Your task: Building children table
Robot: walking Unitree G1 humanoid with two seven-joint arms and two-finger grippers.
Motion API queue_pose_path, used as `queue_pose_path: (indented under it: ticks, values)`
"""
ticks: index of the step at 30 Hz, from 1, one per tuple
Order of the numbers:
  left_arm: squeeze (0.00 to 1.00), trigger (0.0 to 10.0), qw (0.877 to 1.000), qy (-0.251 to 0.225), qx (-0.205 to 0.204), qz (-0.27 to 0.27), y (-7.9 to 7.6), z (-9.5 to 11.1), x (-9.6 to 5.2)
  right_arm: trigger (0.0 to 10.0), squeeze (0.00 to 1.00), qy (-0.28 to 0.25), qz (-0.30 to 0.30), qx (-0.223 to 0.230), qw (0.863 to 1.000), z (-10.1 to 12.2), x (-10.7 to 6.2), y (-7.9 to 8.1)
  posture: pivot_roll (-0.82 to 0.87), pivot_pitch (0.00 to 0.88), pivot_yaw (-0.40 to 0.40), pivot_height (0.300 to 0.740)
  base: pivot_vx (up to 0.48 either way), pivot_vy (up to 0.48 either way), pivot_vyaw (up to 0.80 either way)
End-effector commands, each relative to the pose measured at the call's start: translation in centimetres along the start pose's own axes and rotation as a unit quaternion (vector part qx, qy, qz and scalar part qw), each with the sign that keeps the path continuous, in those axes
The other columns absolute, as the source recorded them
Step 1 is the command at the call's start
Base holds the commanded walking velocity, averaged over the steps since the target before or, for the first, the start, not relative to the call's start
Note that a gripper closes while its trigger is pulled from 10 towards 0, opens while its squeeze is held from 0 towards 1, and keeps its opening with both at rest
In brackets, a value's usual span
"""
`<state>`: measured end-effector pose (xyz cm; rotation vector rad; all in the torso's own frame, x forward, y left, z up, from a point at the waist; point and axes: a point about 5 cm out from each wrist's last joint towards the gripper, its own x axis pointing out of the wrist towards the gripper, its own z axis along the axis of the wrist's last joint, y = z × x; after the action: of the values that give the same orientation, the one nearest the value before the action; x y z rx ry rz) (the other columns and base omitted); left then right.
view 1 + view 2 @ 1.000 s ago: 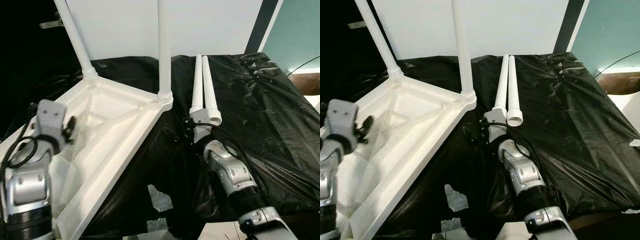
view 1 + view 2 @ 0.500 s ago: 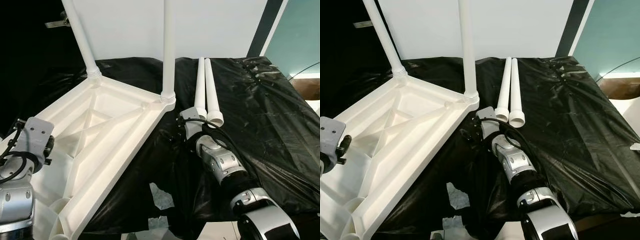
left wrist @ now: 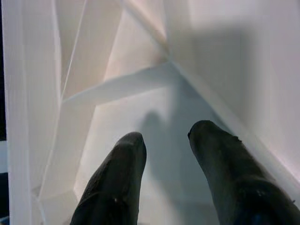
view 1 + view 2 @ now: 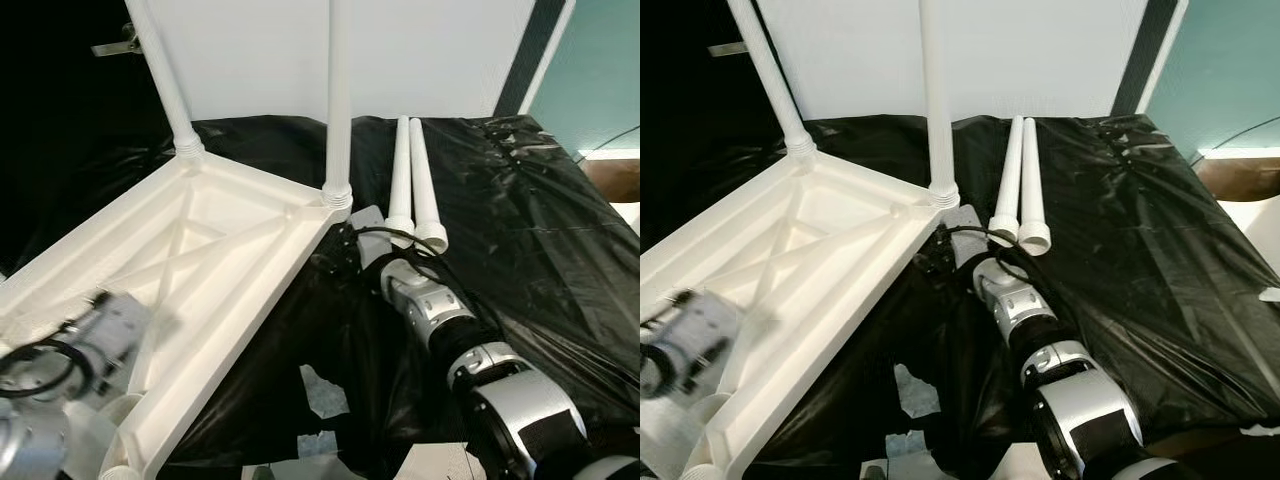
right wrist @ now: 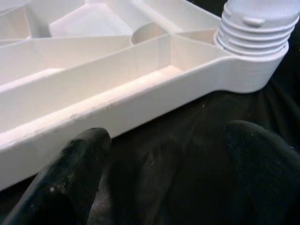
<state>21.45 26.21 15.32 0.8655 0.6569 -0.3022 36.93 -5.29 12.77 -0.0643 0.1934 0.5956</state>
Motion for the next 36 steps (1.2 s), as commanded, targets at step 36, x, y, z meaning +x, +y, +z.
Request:
queue_pose_path:
  ticks: [36]
  values:
    - [0.0,10.0,0.951,-0.236,-0.125,-0.153,-7.9,13.0,1.6,10.0,0.0,-0.004,0.036,-0.004,0.999,0.4,1.4,1.5,0.18,0.022,0.008,0.74,0.0,0.0,0.0]
